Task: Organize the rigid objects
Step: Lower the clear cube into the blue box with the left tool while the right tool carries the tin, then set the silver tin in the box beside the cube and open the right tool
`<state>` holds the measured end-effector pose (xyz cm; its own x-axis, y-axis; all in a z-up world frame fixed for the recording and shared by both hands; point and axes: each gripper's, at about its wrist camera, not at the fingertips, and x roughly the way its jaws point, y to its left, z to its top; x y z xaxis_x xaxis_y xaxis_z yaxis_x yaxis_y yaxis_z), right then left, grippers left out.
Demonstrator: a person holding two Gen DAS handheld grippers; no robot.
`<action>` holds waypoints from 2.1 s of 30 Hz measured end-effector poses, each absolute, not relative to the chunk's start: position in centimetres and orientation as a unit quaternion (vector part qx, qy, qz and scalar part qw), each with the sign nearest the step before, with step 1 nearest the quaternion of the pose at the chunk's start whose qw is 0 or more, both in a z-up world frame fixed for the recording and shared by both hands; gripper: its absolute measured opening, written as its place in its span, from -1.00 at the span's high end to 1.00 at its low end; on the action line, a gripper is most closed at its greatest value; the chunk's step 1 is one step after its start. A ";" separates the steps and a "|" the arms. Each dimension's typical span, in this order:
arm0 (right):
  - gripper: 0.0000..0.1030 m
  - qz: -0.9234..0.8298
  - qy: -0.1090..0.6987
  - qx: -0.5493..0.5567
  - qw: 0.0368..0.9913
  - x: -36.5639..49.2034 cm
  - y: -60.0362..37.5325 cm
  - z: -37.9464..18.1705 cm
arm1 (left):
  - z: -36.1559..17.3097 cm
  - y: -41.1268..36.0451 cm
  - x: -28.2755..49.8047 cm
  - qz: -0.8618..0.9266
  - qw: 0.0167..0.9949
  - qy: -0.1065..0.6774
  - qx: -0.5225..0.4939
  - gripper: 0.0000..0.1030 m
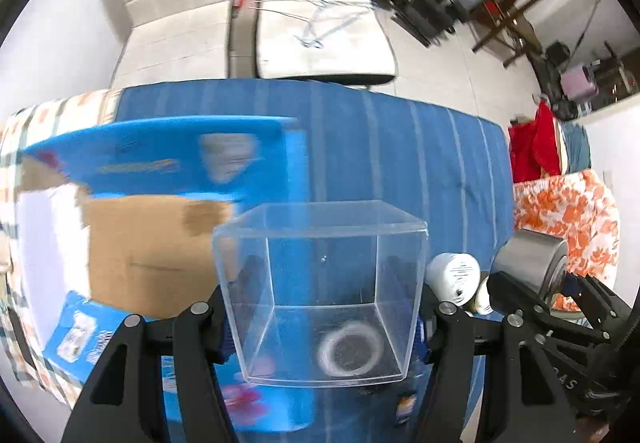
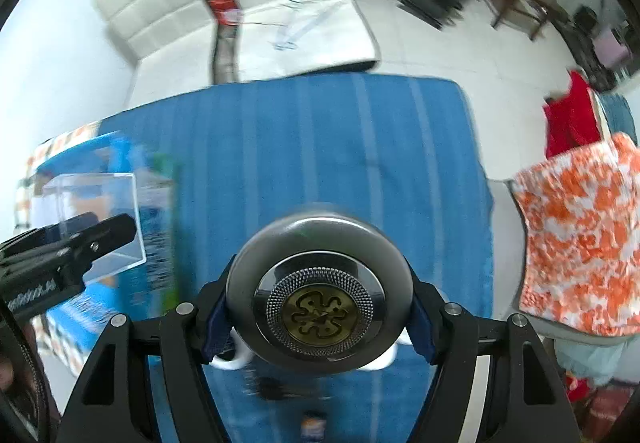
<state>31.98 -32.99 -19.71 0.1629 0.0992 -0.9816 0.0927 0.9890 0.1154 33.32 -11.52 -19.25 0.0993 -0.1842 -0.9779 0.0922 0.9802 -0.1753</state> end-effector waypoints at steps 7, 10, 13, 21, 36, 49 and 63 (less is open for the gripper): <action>-0.42 0.056 0.643 0.055 0.762 32.3 -21.2 -18.6 | -20.3 -0.6 33.0 -0.058 0.735 0.672 -0.069 -0.19; -0.42 0.066 0.647 0.039 0.759 33.3 -16.3 -19.6 | -22.1 3.1 33.7 -0.044 0.726 0.682 -0.079 -0.18; -0.43 0.075 0.660 0.035 0.747 34.5 -12.6 -21.7 | -24.5 5.7 34.9 -0.042 0.709 0.699 -0.090 -0.19; -0.43 0.111 0.688 -0.013 0.717 36.4 -7.4 -28.8 | -29.6 7.3 37.1 -0.067 0.674 0.725 -0.121 -0.19; -0.43 0.160 0.694 -0.075 0.698 38.3 -5.5 -32.1 | -31.3 5.0 38.9 -0.092 0.644 0.749 -0.126 -0.24; -0.72 0.142 0.694 -0.068 0.702 39.9 -5.6 -32.1 | -30.9 6.0 39.8 -0.077 0.638 0.755 -0.134 -0.89; -0.80 0.052 0.708 0.002 0.704 35.6 -9.2 -29.2 | -26.0 5.6 35.2 -0.036 0.702 0.710 -0.033 -0.98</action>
